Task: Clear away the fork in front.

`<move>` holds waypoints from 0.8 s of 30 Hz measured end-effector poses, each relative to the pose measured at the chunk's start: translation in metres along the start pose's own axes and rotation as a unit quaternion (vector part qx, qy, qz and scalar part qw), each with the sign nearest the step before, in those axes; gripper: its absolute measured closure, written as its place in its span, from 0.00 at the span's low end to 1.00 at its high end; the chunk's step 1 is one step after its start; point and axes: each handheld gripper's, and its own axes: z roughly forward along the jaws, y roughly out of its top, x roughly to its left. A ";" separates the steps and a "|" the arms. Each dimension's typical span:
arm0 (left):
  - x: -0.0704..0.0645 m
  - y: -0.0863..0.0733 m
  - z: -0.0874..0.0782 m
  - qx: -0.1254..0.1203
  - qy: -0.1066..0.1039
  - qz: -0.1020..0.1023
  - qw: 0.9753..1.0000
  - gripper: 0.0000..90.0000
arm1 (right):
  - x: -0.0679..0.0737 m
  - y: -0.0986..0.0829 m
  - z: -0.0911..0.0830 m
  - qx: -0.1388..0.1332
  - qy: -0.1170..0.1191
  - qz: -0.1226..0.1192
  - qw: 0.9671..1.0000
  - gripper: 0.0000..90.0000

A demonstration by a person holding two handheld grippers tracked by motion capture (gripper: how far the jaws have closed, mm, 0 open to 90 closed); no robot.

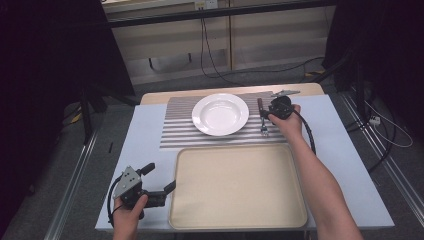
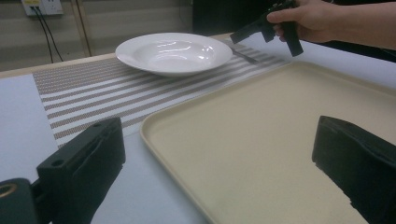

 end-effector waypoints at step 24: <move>0.001 -0.001 -0.002 0.000 0.002 0.001 1.000 0.03 | -0.002 0.004 0.018 0.077 0.006 0.013 0.997 0.87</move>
